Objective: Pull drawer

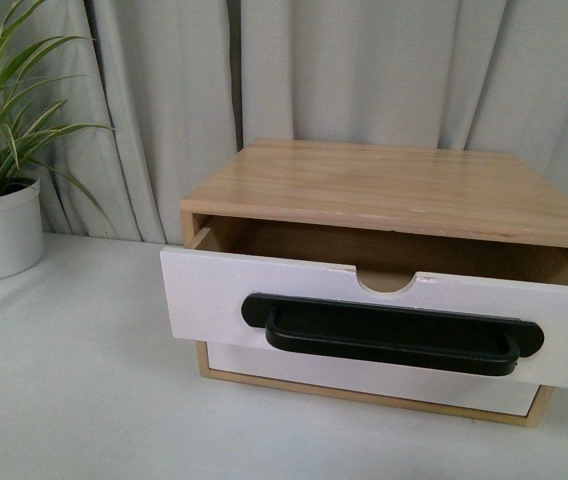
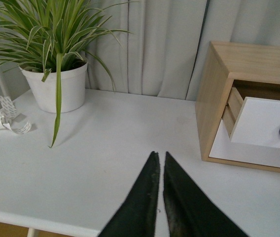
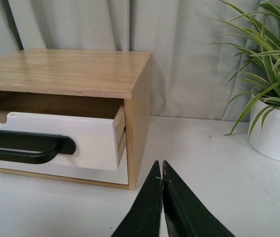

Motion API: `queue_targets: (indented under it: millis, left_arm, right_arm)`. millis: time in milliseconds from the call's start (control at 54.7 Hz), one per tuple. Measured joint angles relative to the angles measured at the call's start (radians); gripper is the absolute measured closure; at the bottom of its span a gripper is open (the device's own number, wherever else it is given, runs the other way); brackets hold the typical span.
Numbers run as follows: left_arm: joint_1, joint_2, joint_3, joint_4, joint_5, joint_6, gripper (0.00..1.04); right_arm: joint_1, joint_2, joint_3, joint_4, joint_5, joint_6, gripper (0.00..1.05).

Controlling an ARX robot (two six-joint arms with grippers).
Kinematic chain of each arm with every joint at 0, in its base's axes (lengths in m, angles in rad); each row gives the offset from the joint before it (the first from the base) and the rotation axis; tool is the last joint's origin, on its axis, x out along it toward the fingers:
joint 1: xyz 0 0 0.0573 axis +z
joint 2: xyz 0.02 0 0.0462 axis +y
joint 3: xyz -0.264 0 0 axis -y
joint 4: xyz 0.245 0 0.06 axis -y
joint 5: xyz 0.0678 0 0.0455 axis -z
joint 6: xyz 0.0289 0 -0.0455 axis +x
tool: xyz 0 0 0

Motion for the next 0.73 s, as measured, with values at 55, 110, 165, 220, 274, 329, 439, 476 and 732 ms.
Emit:
queue_targets:
  millis: [55,110,165,220,274,329,439,476,732]
  left_arm:
    - [0.000,0.000,0.000,0.000,0.000,0.000,0.76]
    - [0.000,0.000,0.000,0.000,0.000,0.000,0.62]
    - [0.000,0.000,0.000,0.000,0.000,0.000,0.51]
    - [0.000,0.000,0.000,0.000,0.000,0.000,0.37]
    - [0.000,0.000,0.000,0.000,0.000,0.000,0.21]
    - [0.000,0.000,0.000,0.000,0.000,0.000,0.12]
    - [0.000,0.000,0.000,0.000,0.000,0.000,0.06]
    - [0.000,0.000,0.000,0.000,0.000,0.000,0.06]
    - [0.000,0.000,0.000,0.000,0.000,0.000,0.06]
  right_arm:
    - [0.000,0.000,0.000,0.000,0.000,0.000,0.80]
    - [0.000,0.000,0.000,0.000,0.000,0.000,0.66]
    - [0.000,0.000,0.000,0.000,0.000,0.000,0.54]
    - [0.000,0.000,0.000,0.000,0.000,0.000,0.40]
    - [0.000,0.000,0.000,0.000,0.000,0.000,0.25]
    - [0.000,0.000,0.000,0.000,0.000,0.000,0.15]
    - [0.000,0.000,0.000,0.000,0.000,0.002,0.09]
    - [0.000,0.000,0.000,0.000,0.000,0.002,0.09]
    - [0.000,0.000,0.000,0.000,0.000,0.002,0.09]
